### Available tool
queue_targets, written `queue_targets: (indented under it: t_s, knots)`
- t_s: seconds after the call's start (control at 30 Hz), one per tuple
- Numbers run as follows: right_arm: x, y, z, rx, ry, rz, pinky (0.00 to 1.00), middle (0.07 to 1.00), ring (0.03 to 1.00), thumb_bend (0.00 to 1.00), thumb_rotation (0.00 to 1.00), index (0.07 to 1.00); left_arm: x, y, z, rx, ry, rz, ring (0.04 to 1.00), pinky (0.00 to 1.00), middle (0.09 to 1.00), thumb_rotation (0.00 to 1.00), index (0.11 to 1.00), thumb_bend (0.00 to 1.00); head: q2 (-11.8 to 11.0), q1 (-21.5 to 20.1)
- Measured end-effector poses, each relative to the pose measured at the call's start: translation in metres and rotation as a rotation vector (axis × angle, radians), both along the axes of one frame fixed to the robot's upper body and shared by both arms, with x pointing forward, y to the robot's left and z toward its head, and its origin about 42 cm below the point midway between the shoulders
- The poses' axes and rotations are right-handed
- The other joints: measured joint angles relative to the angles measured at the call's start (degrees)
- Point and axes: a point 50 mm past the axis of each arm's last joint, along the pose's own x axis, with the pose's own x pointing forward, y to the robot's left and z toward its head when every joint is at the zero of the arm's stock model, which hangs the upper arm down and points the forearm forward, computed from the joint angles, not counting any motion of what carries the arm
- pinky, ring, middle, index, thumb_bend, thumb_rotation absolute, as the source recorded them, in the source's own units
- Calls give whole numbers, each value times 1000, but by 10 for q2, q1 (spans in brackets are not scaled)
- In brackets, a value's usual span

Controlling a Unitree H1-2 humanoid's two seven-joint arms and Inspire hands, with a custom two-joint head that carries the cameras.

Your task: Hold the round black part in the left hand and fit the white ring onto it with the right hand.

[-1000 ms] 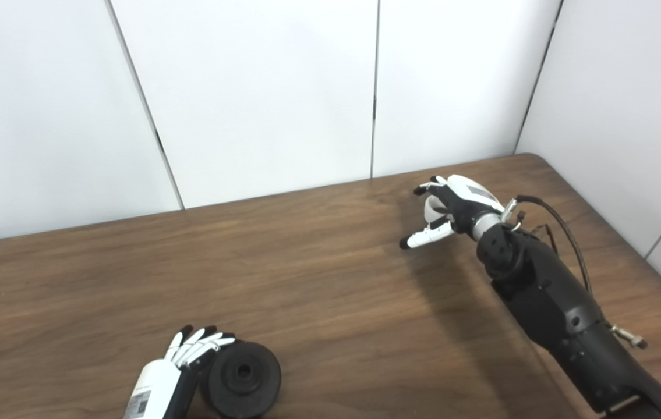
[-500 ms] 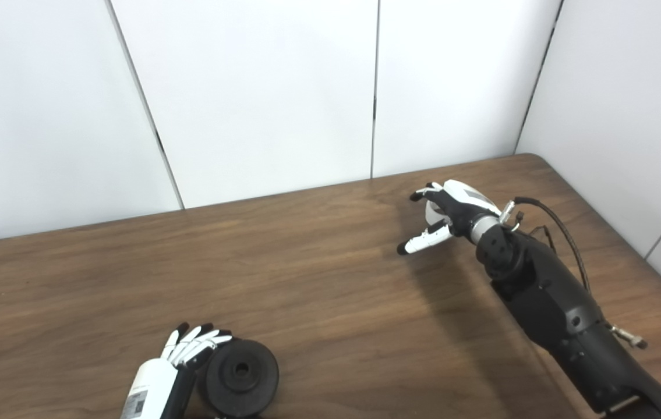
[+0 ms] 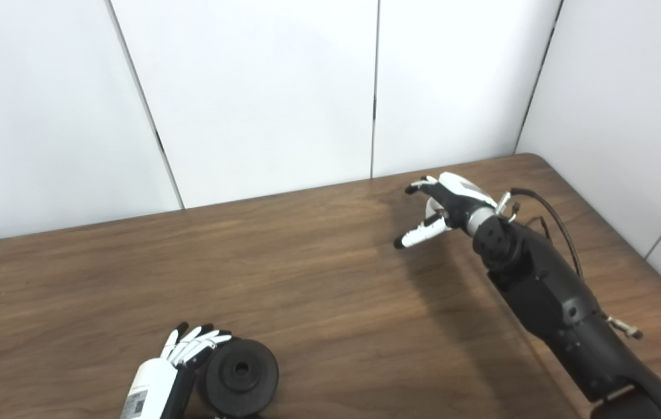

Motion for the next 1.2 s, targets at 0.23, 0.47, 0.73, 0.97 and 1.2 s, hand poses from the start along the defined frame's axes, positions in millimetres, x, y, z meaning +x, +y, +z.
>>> queue_targets:
  t_s: [0.23, 0.47, 0.73, 0.97, 1.2]
  knots:
    - [8, 4, 14, 0, -34, 9, 868, 957, 998, 828, 298, 871, 0, 0, 0, 1, -1, 0, 893, 1000, 810, 57, 482, 524, 0, 4]
    - [9, 4, 15, 0, -38, 11, 863, 967, 998, 824, 283, 872, 0, 0, 0, 1, -1, 0, 896, 1000, 810, 57, 482, 524, 0, 4]
    - [11, 4, 19, -7, -44, 11, 884, 961, 994, 846, 301, 866, 0, 0, 0, 1, -2, 0, 899, 1000, 812, 58, 482, 525, 0, 4]
    - [16, -10, 20, -67, -17, -14, 941, 976, 1000, 868, 297, 877, 0, 0, 0, 2, -2, 0, 902, 1000, 816, 58, 482, 525, 4, -2]
    - [19, -26, 19, -140, 41, -38, 983, 974, 1000, 914, 306, 857, 0, 0, 0, 2, -2, 0, 898, 1000, 810, 57, 481, 524, 5, -4]
